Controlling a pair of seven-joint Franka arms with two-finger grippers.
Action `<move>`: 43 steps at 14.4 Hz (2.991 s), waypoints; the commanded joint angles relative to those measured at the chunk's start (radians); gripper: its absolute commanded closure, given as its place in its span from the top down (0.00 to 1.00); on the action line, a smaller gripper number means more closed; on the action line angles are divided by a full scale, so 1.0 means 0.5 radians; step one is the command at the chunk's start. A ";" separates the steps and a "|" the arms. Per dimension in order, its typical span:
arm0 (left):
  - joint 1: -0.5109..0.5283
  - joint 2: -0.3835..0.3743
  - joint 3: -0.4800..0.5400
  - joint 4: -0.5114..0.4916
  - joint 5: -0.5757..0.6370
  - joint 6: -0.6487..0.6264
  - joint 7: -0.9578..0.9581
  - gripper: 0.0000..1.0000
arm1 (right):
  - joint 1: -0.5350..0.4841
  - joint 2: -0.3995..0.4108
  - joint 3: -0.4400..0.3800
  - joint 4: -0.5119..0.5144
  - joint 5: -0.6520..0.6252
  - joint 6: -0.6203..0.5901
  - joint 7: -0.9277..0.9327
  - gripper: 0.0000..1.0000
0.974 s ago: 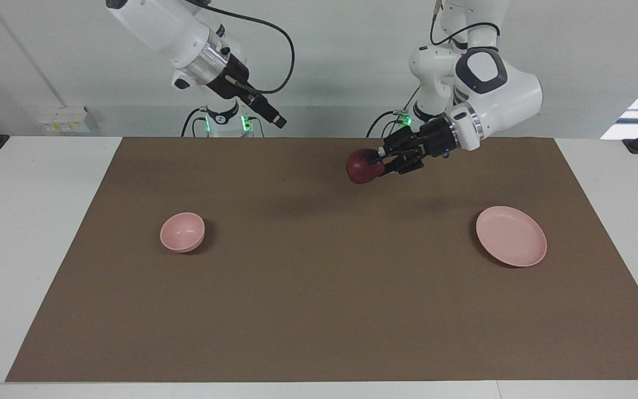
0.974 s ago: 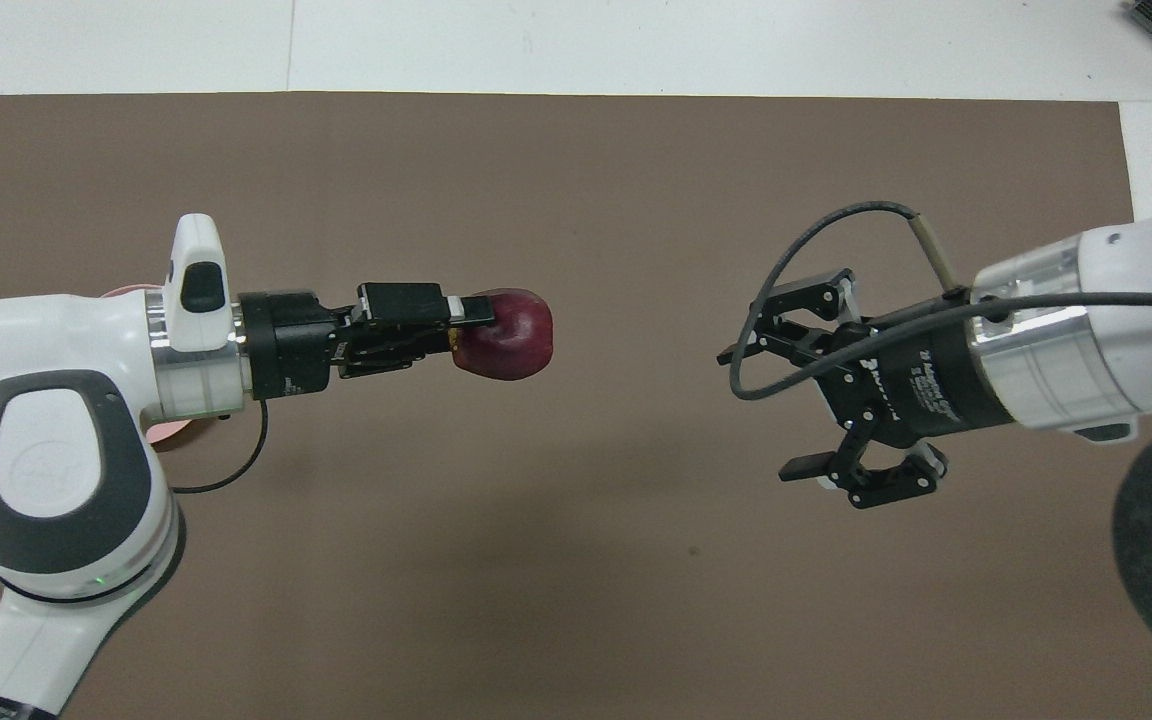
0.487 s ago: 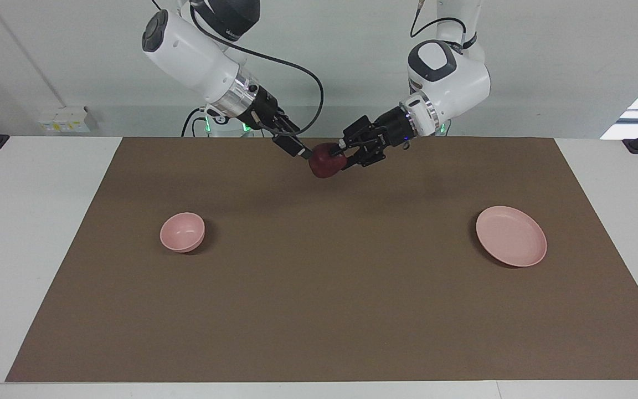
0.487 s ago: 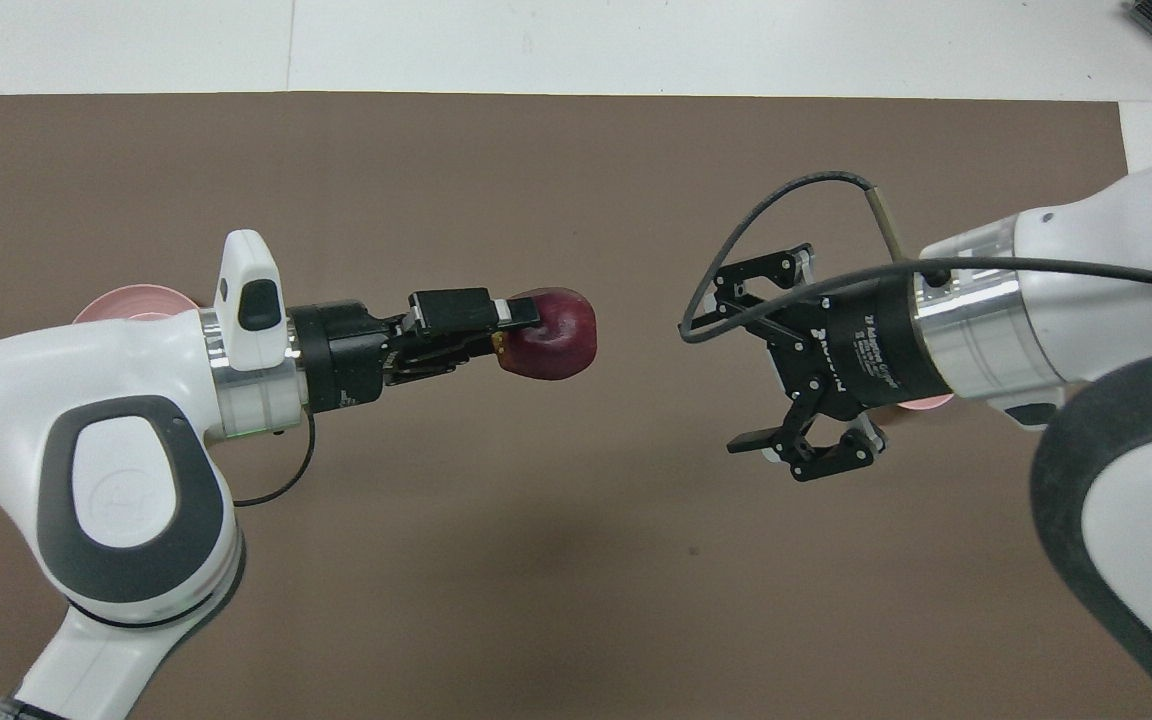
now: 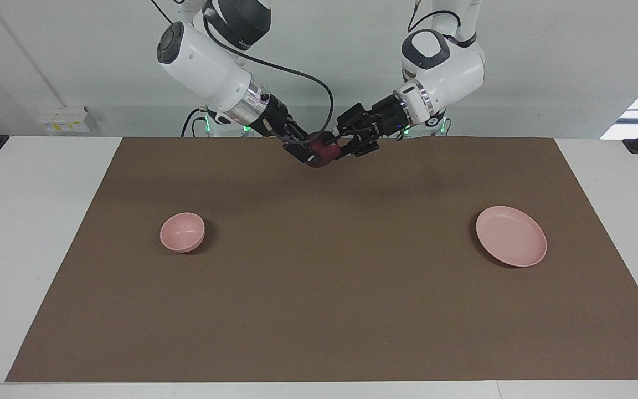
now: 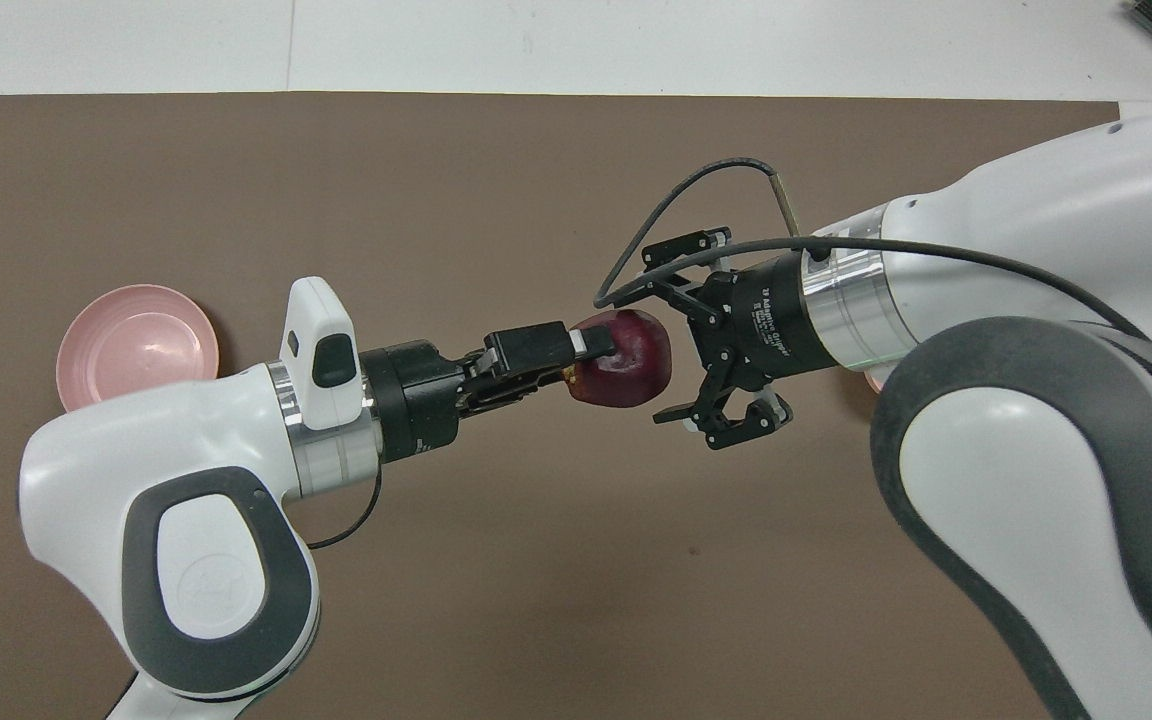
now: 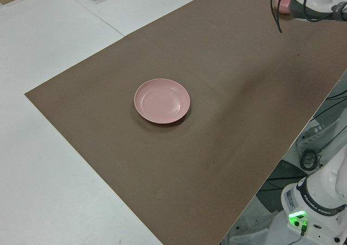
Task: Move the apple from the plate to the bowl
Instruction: 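Close the right gripper on the apple held by the left gripper, then open the left gripper and pull the apple away with the right gripper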
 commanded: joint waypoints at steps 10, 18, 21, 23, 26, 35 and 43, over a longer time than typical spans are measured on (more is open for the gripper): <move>-0.023 -0.069 0.016 -0.029 -0.045 0.097 -0.122 0.00 | 0.096 0.067 0.006 -0.015 0.044 0.021 0.023 1.00; -0.020 -0.069 0.016 -0.026 -0.045 0.100 -0.153 0.14 | 0.072 0.095 0.003 0.019 0.077 -0.022 0.029 0.00; -0.020 -0.066 0.016 -0.023 -0.045 0.100 -0.159 0.45 | 0.062 0.101 0.003 0.031 0.077 -0.053 0.013 0.00; -0.020 -0.057 0.019 -0.008 -0.042 0.121 -0.162 0.75 | 0.062 0.101 0.003 0.031 0.077 -0.053 0.013 0.00; -0.026 -0.045 0.016 -0.005 -0.021 0.235 -0.149 1.00 | 0.065 0.101 0.003 0.031 0.074 -0.050 0.013 0.00; 0.035 -0.057 0.041 -0.066 0.068 0.226 -0.156 1.00 | 0.065 0.098 0.003 0.031 0.050 -0.053 0.007 0.00; 0.078 -0.005 0.215 -0.033 1.325 -0.270 -0.428 1.00 | -0.066 -0.110 -0.025 0.086 -0.397 -0.513 -0.694 0.00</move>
